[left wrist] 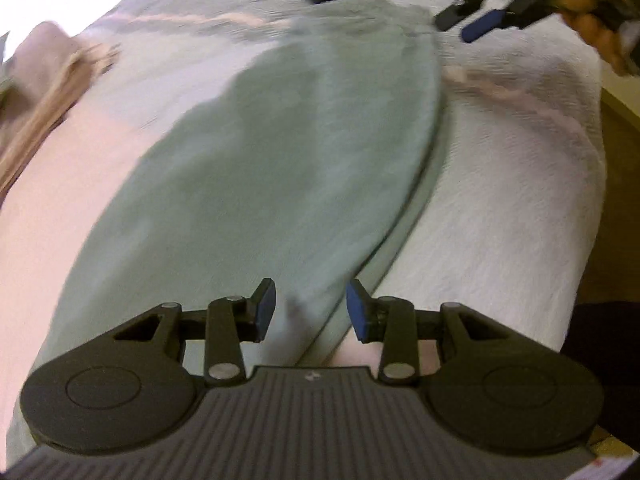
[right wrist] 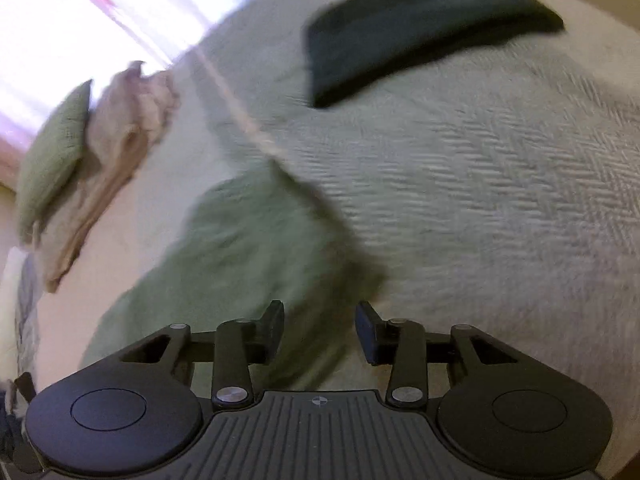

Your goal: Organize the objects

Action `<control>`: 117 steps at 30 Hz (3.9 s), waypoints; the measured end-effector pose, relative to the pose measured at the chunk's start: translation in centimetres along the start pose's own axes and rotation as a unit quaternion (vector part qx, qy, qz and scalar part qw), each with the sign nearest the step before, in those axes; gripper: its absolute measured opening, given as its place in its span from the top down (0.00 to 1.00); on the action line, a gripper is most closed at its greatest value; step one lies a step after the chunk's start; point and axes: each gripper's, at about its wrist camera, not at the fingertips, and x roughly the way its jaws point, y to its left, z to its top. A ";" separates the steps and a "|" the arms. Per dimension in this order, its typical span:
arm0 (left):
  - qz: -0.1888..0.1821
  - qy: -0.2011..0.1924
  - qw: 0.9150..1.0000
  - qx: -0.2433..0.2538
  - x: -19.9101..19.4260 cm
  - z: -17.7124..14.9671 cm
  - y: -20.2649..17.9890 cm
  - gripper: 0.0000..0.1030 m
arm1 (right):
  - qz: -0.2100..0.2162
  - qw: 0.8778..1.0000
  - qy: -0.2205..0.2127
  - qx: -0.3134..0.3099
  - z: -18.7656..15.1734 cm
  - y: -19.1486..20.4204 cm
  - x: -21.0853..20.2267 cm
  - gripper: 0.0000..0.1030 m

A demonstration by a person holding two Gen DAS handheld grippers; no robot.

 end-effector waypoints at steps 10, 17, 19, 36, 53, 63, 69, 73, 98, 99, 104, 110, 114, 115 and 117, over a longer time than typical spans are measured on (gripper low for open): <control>0.065 0.059 0.988 -0.125 -1.3 -16.2 12.7 0.65 | -0.036 0.992 0.043 -0.113 -9.9 9.5 6.8 0.64; 0.074 0.044 0.981 -0.174 -7.6 -22.5 17.8 0.67 | -0.113 0.984 0.061 -0.122 -13.9 17.1 4.0 0.58; 0.084 0.041 0.979 -0.182 -9.5 -23.6 18.5 0.67 | -0.096 0.980 0.070 -0.158 -15.4 21.0 3.8 0.53; 0.126 0.033 0.973 -0.193 -18.7 -22.3 20.6 0.62 | -0.037 0.928 0.213 -0.303 -20.7 34.9 7.8 0.41; 0.056 -0.005 0.994 -0.093 -16.0 -30.4 32.3 0.21 | -0.025 0.924 0.124 -0.362 -29.2 43.8 8.6 0.33; 0.051 -0.032 0.995 0.080 -13.8 -39.5 43.8 0.10 | 0.025 0.836 0.065 -0.544 -48.2 59.4 16.2 0.32; 0.037 -0.049 0.995 0.077 -11.8 -42.2 46.7 0.10 | -0.011 0.750 0.037 -0.660 -55.7 62.6 22.2 0.33; 0.002 -0.062 0.988 0.140 -10.6 -42.8 46.7 0.10 | -0.034 0.701 0.013 -0.712 -58.0 62.0 25.0 0.39; -0.099 -0.217 0.805 0.544 -7.4 -34.3 46.0 0.71 | 0.051 0.900 0.034 -0.432 -43.5 64.0 15.4 0.78; -0.107 -0.216 0.804 0.543 -8.1 -33.1 46.0 0.72 | 0.052 0.908 0.030 -0.416 -42.8 63.7 14.8 0.78; -0.139 -0.207 0.819 0.517 -11.1 -24.2 45.2 0.74 | 0.061 0.949 -0.010 -0.308 -39.0 60.9 10.7 0.79; -0.154 -0.192 0.802 0.545 -11.8 -11.5 38.8 0.75 | 0.060 0.982 -0.085 -0.156 -33.8 54.4 6.2 0.79; -0.179 -0.153 0.797 0.556 -9.3 -3.2 31.9 0.75 | 0.063 0.989 -0.122 -0.061 -30.7 47.9 4.2 0.79; -0.185 -0.142 0.795 0.560 -8.4 -1.3 30.2 0.75 | 0.063 0.989 -0.128 -0.036 -29.9 45.9 4.0 0.79; -0.192 -0.127 0.779 0.582 -6.2 1.8 26.3 0.75 | 0.064 0.989 -0.135 0.021 -28.6 41.5 4.0 0.79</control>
